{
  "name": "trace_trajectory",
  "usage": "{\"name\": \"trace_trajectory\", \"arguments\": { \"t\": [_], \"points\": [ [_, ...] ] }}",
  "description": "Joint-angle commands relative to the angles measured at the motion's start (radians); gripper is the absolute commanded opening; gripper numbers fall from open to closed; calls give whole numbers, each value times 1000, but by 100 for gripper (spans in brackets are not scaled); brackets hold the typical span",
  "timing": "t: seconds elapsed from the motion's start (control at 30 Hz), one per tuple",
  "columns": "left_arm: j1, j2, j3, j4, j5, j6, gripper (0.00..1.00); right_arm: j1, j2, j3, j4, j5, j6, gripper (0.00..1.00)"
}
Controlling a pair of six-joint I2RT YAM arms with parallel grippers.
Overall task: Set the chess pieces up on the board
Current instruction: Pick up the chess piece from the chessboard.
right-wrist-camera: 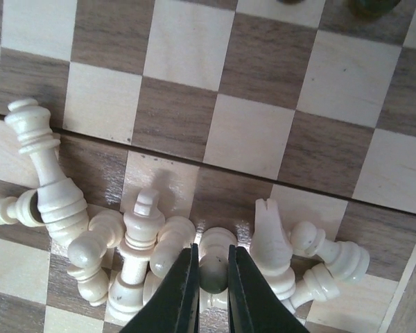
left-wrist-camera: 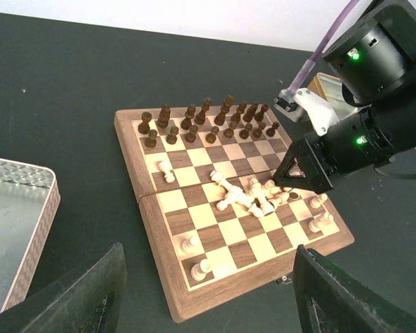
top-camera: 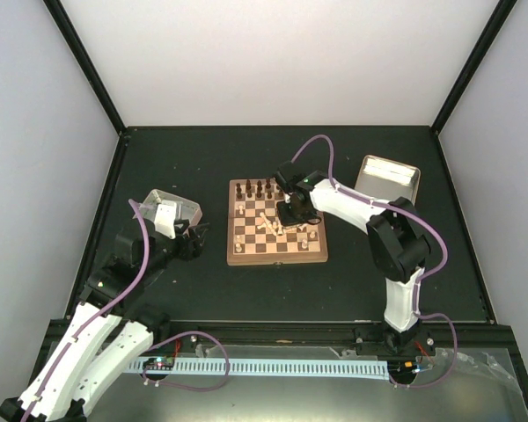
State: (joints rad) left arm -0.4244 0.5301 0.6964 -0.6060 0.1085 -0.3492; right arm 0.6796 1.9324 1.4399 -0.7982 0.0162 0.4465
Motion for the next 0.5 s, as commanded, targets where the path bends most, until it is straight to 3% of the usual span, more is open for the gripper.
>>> {"name": "trace_trajectory", "arguments": {
  "t": [0.0, 0.27, 0.47],
  "points": [
    [9, -10, 1, -2, 5, 13, 68, 12, -58, 4, 48, 48, 2, 9],
    [9, -11, 2, -3, 3, 12, 68, 46, -117, 15, 27, 43, 0, 10],
    [9, -17, 1, -7, -10, 10, 68, 149, -105, 44, -9, 27, -3, 11]
  ]
}}
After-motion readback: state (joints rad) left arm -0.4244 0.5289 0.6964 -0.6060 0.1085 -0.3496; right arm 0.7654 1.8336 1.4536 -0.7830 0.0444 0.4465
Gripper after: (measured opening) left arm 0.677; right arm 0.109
